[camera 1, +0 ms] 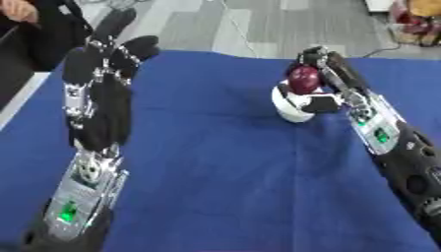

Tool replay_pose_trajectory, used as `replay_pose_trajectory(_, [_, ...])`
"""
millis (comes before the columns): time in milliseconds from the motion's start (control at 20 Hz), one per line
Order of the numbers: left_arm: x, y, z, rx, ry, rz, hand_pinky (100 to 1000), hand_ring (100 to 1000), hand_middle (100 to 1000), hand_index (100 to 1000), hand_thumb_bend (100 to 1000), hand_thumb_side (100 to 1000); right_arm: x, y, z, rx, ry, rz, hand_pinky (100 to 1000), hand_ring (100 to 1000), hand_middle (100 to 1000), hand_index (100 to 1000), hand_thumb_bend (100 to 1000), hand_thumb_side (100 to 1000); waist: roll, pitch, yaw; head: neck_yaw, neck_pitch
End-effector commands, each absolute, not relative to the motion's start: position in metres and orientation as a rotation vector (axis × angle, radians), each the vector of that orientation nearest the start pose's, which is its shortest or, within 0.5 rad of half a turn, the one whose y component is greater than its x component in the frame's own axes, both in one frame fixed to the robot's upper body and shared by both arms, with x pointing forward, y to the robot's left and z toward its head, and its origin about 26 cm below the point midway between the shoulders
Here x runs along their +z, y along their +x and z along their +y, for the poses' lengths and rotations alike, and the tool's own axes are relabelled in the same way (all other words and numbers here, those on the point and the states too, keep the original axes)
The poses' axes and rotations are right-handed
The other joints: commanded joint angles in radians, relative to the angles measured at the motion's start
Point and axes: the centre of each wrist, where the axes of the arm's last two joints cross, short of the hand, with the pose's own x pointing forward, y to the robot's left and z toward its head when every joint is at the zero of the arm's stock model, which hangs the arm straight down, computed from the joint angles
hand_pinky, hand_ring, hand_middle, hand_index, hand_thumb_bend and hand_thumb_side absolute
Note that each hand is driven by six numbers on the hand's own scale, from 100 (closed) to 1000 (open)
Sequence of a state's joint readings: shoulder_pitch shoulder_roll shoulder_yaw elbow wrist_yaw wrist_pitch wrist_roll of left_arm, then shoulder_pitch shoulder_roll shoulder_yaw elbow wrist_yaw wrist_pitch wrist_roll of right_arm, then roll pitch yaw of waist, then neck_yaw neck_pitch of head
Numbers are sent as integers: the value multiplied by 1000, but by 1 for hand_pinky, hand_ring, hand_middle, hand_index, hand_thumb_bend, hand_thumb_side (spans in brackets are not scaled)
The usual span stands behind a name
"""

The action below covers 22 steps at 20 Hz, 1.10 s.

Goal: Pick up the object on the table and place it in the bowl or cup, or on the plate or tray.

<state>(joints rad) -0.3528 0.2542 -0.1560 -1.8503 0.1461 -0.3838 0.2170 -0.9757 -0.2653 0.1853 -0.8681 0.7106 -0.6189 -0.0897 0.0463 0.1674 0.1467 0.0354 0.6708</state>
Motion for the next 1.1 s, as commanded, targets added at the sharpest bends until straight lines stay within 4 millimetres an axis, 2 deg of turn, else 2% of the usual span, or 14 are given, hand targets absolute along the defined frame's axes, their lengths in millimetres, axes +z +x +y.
replay_pose_trajectory(50, [176, 322, 208, -85, -206, -2557, 744, 755, 875, 929, 276, 970, 189, 490, -205, -1686, 774, 3044, 100, 100, 388, 469, 261, 495, -2, -9, 8, -4, -20])
replay_pose_trajectory(600, [184, 323, 203, -102, -236, -2577, 741, 754, 875, 928, 277, 973, 196, 495, -228, -1630, 908, 3030, 100, 100, 389, 470, 254, 502, -12, 21, 46, -21, -42])
replay_pose_trajectory(1100, [184, 323, 202, -102, -240, -2576, 739, 753, 874, 928, 277, 975, 199, 497, -239, -1610, 984, 3023, 100, 100, 390, 470, 253, 503, -14, 28, 44, -26, -47])
